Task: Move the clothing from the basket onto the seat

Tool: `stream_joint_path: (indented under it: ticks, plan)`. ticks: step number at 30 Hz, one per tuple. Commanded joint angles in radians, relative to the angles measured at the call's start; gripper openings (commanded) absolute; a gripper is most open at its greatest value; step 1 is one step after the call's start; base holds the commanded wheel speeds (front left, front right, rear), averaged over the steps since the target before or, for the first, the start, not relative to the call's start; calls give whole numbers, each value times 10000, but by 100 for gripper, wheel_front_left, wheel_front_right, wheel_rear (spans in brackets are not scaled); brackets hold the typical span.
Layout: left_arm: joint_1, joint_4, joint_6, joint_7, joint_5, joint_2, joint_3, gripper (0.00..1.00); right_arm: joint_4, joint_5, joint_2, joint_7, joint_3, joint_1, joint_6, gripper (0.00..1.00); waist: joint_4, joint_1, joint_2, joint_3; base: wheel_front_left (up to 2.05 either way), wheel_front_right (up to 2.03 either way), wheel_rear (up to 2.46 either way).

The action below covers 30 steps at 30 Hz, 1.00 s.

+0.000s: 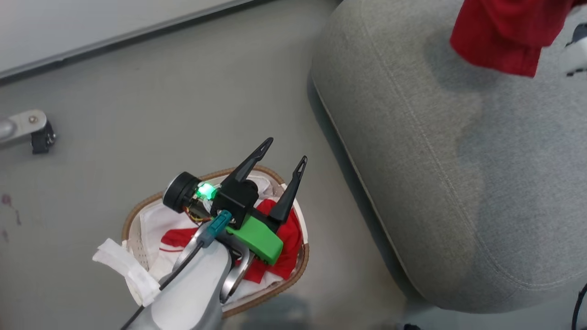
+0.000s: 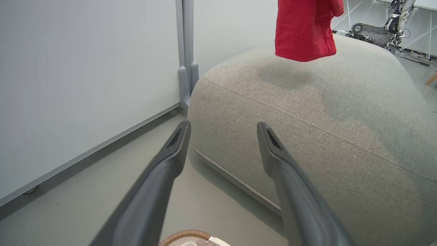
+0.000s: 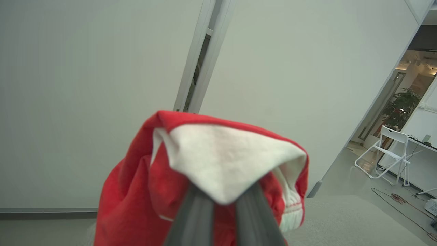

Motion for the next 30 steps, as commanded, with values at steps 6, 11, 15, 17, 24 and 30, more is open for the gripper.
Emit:
stream_joint_path:
  ticks: [6,11,15,17,24,30]
  plan:
    - [-730,-136,-4,-7,353,243,-69,100,1491,-34,-690,-49,-611,-1825,-6,0,932,-1,-1,2079,0,0,0]
    - [-906,-207,96,-9,490,351,-60,100,2402,-194,-959,-49,-1033,-2150,-6,0,1016,-1,-1,2675,0,0,0]
    - [-926,-286,169,-9,483,433,9,100,2819,-371,-873,-49,-1264,-1724,-7,0,991,-1,-1,2936,0,0,0]
    - [-900,-311,187,-7,464,448,27,100,2946,-402,-772,-49,-1398,-1483,-7,0,962,-1,-1,2997,0,0,0]
    - [-756,-238,220,-7,376,492,88,100,2942,-198,-288,-49,-1486,-502,-8,0,807,-1,-1,2903,0,0,0]
    - [-640,-230,244,-7,241,494,191,100,2655,-118,32,-49,-1429,201,-7,100,679,-1,-1,2590,0,0,0]
